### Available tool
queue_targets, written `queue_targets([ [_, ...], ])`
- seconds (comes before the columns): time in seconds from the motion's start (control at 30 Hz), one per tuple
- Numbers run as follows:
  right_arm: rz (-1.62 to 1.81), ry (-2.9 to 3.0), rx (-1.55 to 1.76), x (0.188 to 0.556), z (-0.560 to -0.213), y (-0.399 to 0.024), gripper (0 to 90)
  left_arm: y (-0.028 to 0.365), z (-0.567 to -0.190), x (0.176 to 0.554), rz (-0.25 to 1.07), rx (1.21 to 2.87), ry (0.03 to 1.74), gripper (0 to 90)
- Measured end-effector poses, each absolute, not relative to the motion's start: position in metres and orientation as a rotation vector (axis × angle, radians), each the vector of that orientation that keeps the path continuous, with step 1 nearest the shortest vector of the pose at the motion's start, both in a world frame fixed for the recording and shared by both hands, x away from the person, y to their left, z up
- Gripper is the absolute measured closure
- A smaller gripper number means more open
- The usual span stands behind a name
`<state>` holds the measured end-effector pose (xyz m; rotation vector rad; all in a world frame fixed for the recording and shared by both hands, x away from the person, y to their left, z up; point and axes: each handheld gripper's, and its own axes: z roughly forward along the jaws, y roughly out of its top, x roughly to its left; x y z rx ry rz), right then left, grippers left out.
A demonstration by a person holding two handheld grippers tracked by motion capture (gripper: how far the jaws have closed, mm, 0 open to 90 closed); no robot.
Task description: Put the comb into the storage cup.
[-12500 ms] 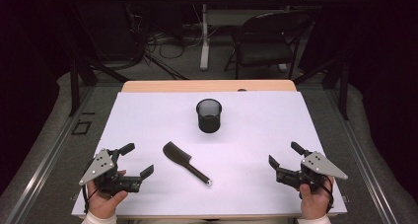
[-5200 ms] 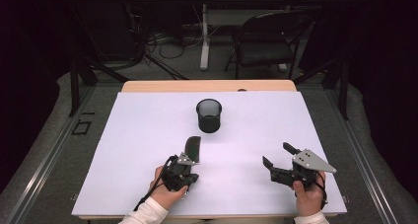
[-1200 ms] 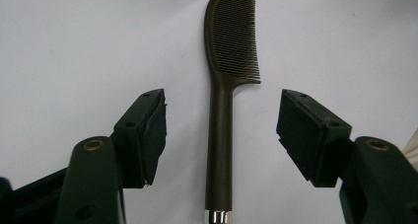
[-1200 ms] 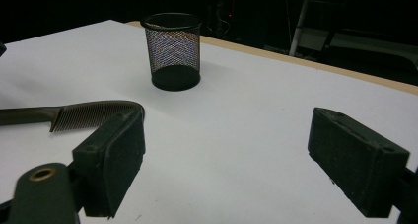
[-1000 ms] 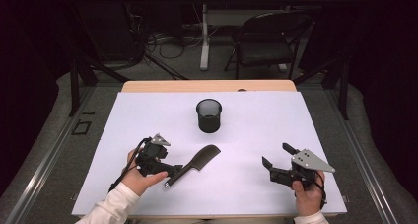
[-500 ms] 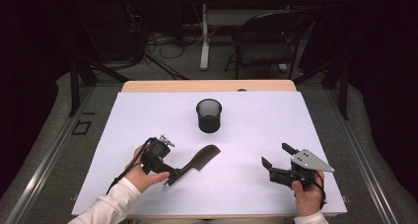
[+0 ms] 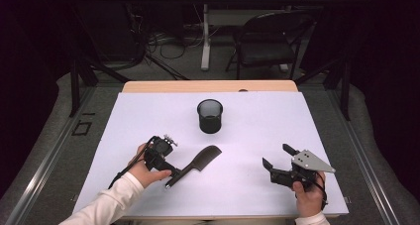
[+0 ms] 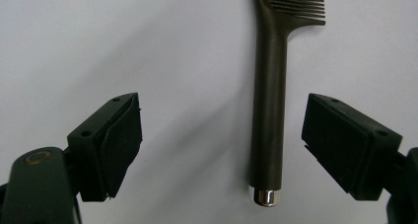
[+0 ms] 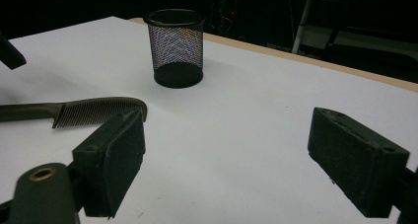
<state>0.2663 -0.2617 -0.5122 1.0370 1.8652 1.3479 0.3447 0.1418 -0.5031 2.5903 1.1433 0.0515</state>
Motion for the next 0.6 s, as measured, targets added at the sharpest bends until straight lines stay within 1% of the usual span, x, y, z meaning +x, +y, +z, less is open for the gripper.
queue_targets([
  [0.27,1.348,1.867,1.039,0.266,-0.512,-0.262,14.4,0.133,-0.51,0.348,0.058,2.665,1.12,15.9],
  [0.37,1.347,1.87,1.039,0.266,-0.513,-0.261,14.4,0.13,-0.51,0.35,0.062,2.668,1.111,15.9],
  [0.6,1.346,1.87,1.036,0.266,-0.513,-0.261,14.5,0.122,-0.514,0.353,0.023,2.715,1.092,16.2],
])
